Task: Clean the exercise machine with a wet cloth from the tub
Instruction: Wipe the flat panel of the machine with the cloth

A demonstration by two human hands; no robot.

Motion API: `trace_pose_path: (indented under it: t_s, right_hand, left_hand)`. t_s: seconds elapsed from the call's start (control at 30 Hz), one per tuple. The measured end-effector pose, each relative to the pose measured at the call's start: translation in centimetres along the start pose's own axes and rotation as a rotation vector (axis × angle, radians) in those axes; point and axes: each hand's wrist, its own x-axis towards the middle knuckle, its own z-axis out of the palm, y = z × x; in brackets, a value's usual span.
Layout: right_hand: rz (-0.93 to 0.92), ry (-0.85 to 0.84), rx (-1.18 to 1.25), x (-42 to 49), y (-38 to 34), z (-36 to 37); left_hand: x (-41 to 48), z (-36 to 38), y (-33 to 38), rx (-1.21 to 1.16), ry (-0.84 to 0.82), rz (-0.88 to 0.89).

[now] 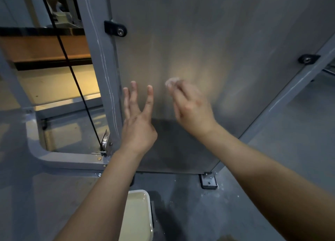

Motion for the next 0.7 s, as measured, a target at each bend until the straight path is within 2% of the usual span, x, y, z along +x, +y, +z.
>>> trace_pose_path:
  t_s: [0.1,0.17,0.23,0.33,0.4,0.43,0.57,0.63,0.7]
  right_hand:
    - [-0.228,-0.343,-0.088,-5.8,-1.0,2.8]
    - [-0.267,-0.439,-0.076,-6.6,-0.6,2.4]
    - [-0.185,-0.337,-0.021,-3.9,0.0,1.2]
    - [-0.016,-0.014,0.026,1.8,0.1,-0.8]
    - [0.012,0.071,0.051,2.3,-0.4,-0.5]
    - [-0.027,0.033,0.04,1.1,-0.7,0.4]
    - [-0.271,-0.39,-0.054,-7.0,-1.0,3.4]
    - [-0.23,-0.416,-0.039,-6.9,0.1,2.3]
    - [-0.153,-0.289,-0.025,-4.1,1.0,0.5]
  left_hand:
    - [0.0,0.1,-0.2,-0.007,0.014,0.013]
    - [0.0,0.1,-0.3,-0.016,0.008,0.011]
    - [0.1,0.1,-0.3,-0.023,0.015,0.018]
    - [0.2,0.2,-0.4,-0.046,0.023,0.024]
    - [0.3,0.3,-0.3,-0.055,0.023,0.023]
    - [0.3,0.3,-0.3,-0.058,0.023,0.023]
    - [0.1,0.0,-0.4,-0.013,0.007,0.021]
    - [0.1,-0.2,-0.3,0.004,-0.007,0.013]
    - [0.1,-0.4,-0.2,0.015,-0.023,-0.004]
